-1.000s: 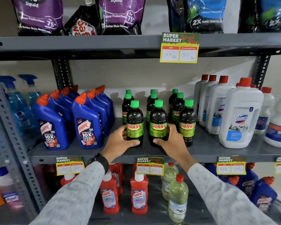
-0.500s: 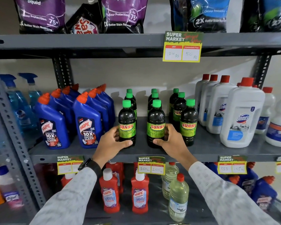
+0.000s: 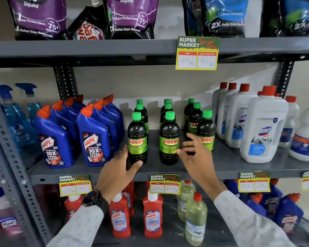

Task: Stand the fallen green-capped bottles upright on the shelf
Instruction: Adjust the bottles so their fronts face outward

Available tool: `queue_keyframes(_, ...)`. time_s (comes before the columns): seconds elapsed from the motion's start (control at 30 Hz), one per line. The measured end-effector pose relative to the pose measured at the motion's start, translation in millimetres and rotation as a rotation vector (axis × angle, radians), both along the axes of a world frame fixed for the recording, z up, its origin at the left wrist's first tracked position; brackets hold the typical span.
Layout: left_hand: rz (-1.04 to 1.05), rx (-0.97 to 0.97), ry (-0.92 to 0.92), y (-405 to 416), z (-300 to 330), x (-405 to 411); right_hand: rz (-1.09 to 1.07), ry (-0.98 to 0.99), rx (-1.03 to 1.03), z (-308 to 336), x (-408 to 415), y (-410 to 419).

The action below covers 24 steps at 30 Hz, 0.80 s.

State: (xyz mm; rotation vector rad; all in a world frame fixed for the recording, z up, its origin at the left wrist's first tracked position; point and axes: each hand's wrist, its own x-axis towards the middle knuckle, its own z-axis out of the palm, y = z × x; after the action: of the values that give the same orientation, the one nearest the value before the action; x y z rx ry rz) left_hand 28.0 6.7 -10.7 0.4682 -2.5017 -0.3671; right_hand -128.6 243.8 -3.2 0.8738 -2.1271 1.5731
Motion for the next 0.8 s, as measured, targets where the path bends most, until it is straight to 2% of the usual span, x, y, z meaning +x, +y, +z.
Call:
queue_keyframes(0.1,0.043,-0.117,-0.041,4.2,-12.9,2.3,-0.248,0.165,-0.218,0.4,-2.2,21.7)
queue_keyframes(0.17,0.084,-0.184,-0.062,8.0,-16.5,-0.6,-0.343,0.100,-0.199,1.5,-13.1,34.6)
queue_keyframes(0.27,0.143,-0.251,-0.088,11.6,-18.7,-4.1,-0.321,-0.097,-0.021,4.3,-32.9,48.0)
queue_keyframes(0.33,0.158,-0.260,-0.095,11.6,-19.9,-3.6,-0.263,-0.155,0.047,3.9,-41.1,51.6)
queue_keyframes(0.47,0.162,-0.257,-0.115,13.2,-19.2,-3.5,-0.277,-0.156,0.123,-2.1,-48.3,53.6)
queue_keyframes(0.8,0.172,-0.253,-0.137,16.8,-15.7,-2.1,-0.268,-0.133,0.126,-6.9,-48.2,62.6)
